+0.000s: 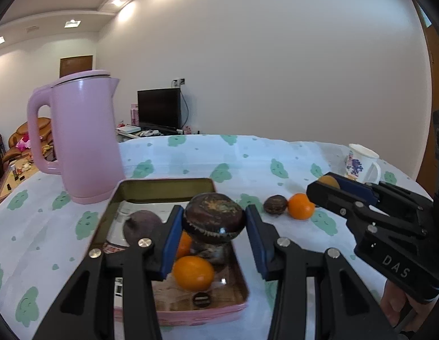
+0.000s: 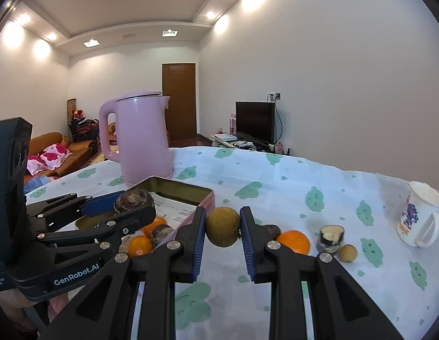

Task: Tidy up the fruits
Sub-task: 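Carry the brown fruit and yellow fruit over the tin box with both grippers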

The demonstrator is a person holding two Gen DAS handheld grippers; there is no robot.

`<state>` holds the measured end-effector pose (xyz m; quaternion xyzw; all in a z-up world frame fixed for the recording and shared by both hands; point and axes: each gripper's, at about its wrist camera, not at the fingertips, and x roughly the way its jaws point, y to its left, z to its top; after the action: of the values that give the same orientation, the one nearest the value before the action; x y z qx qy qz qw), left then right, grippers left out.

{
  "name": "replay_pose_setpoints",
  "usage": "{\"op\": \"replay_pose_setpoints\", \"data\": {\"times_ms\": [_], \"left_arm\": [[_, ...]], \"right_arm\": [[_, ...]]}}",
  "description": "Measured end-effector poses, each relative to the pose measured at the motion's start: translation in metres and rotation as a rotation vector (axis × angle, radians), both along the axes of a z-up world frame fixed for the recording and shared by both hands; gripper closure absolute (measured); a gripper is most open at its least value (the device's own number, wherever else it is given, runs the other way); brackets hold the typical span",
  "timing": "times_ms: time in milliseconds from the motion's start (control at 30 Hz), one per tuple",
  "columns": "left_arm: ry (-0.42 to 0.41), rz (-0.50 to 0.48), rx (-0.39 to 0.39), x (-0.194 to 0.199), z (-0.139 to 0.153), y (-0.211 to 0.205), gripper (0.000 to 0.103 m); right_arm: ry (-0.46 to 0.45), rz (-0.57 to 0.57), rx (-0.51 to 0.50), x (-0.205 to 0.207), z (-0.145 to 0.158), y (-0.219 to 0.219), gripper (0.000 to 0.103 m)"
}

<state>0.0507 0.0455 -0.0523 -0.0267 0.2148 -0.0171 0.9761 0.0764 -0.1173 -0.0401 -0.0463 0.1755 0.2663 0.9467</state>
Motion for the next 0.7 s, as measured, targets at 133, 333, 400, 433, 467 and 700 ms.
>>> {"op": "replay_pose_setpoints", "data": {"times_ms": [133,333,400,433,467,700], "left_arm": [[-0.004,0.027,0.005,-0.003,0.002,0.011,0.057],[-0.01,0.055,0.004,-0.007,0.006,0.025,0.057],[-0.006,0.064,0.006,-0.007,0.006,0.029,0.057],[-0.004,0.067,0.009,-0.007,0.005,0.03,0.057],[-0.003,0.071,0.011,-0.008,0.005,0.032,0.057],[0.012,0.111,0.008,-0.009,0.002,0.051,0.057]], "right_arm": [[-0.002,0.019,-0.001,0.0,0.001,0.008,0.077],[-0.007,0.045,-0.004,-0.002,0.003,0.021,0.077],[-0.009,0.051,-0.002,-0.002,0.004,0.024,0.077],[-0.008,0.054,-0.002,-0.002,0.004,0.026,0.077],[-0.007,0.057,-0.003,-0.002,0.004,0.027,0.077],[-0.011,0.083,-0.004,-0.003,0.006,0.04,0.077]]}}
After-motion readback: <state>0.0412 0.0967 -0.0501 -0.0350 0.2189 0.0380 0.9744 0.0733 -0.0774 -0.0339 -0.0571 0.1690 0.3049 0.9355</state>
